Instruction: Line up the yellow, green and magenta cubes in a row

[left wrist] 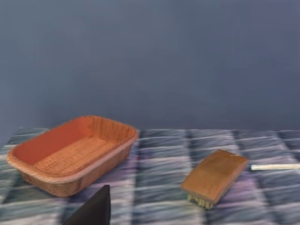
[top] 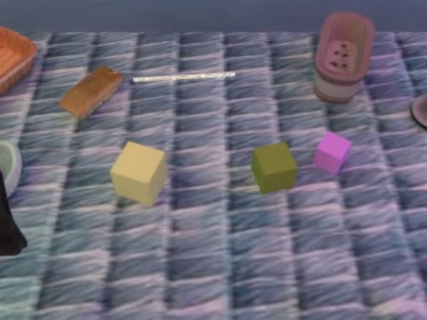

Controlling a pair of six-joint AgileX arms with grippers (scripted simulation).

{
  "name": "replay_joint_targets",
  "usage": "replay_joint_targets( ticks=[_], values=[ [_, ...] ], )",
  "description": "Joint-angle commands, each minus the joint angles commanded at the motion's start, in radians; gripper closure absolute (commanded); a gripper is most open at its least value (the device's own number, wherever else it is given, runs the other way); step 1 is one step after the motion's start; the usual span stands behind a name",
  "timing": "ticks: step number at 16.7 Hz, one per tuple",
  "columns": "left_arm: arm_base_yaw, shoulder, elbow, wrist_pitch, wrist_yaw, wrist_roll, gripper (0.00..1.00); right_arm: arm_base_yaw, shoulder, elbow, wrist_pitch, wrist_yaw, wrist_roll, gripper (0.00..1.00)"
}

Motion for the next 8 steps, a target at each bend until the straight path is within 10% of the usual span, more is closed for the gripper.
replay_joint_targets(
  ticks=[8],
  values=[
    [0.0, 0.0, 0.0, 0.0, 0.0, 0.0, 0.0, 0.042, 0.217, 0.217, -0.141, -0.006, -0.073, 0.0]
  ],
)
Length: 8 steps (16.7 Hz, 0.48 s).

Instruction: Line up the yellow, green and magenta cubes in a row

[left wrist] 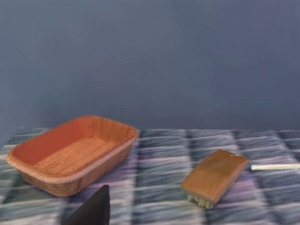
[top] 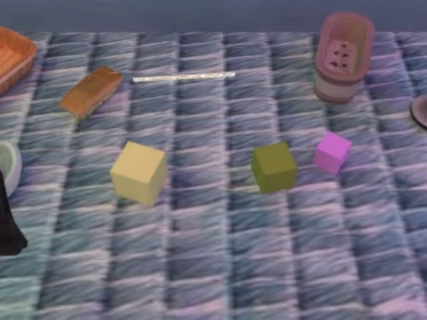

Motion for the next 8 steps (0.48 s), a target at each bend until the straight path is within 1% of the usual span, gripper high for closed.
replay_joint_targets(
  ticks=[3, 8],
  values=[
    [0.0, 0.0, 0.0, 0.0, 0.0, 0.0, 0.0, 0.034, 0.25, 0.233, -0.141, 0.001, -0.072, 0.0],
    [0.0, 0.0, 0.0, 0.0, 0.0, 0.0, 0.0, 0.101, 0.826, 0.702, -0.432, 0.008, -0.22, 0.0]
  ],
)
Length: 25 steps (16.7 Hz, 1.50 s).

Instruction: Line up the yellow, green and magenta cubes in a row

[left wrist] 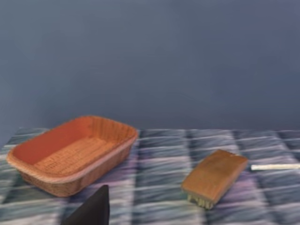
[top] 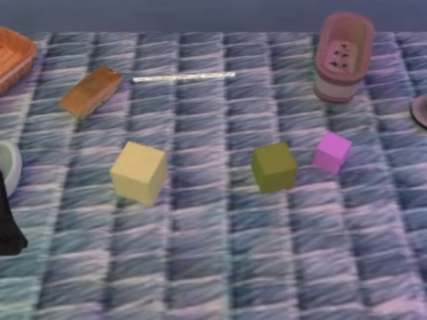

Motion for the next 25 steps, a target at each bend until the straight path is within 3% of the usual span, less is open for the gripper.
replay_joint_targets(
  ticks=[7, 13, 17, 25],
  values=[
    [0.0, 0.0, 0.0, 0.0, 0.0, 0.0, 0.0, 0.096, 0.783, 0.62, -0.403, 0.005, -0.202, 0.0],
    [0.0, 0.0, 0.0, 0.0, 0.0, 0.0, 0.0, 0.154, 1.195, 1.007, -0.628, 0.004, -0.32, 0.0],
    [0.0, 0.0, 0.0, 0.0, 0.0, 0.0, 0.0, 0.17, 1.306, 1.117, -0.683, 0.003, -0.352, 0.0],
    [0.0, 0.0, 0.0, 0.0, 0.0, 0.0, 0.0, 0.168, 1.318, 1.083, -0.642, 0.003, -0.354, 0.0]
  ],
)
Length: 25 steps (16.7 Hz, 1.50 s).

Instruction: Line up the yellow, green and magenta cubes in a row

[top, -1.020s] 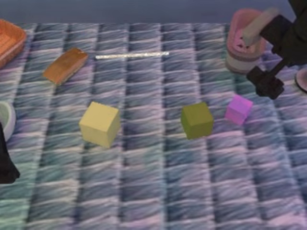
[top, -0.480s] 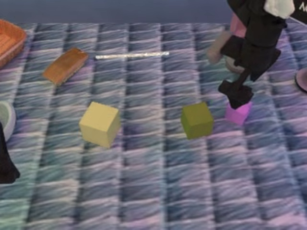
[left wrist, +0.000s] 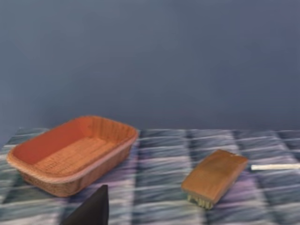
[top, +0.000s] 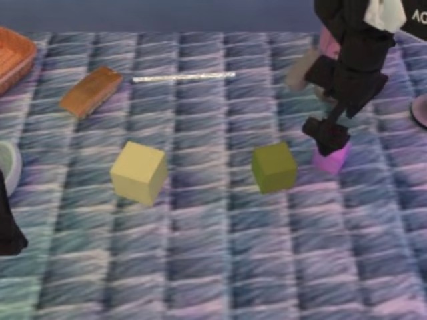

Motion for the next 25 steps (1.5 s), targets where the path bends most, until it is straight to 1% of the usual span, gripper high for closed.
replay_joint_targets(
  ticks=[6, 11, 24, 25],
  values=[
    [0.0, 0.0, 0.0, 0.0, 0.0, 0.0, 0.0, 0.003, 0.071, -0.15, 0.231, 0.001, 0.003, 0.0],
    [0.0, 0.0, 0.0, 0.0, 0.0, 0.0, 0.0, 0.003, 0.081, -0.167, 0.252, 0.001, 0.003, 0.0],
    [0.0, 0.0, 0.0, 0.0, 0.0, 0.0, 0.0, 0.003, 0.081, -0.167, 0.252, 0.001, 0.003, 0.98],
    [0.0, 0.0, 0.0, 0.0, 0.0, 0.0, 0.0, 0.003, 0.081, -0.167, 0.252, 0.001, 0.003, 1.0]
  ],
)
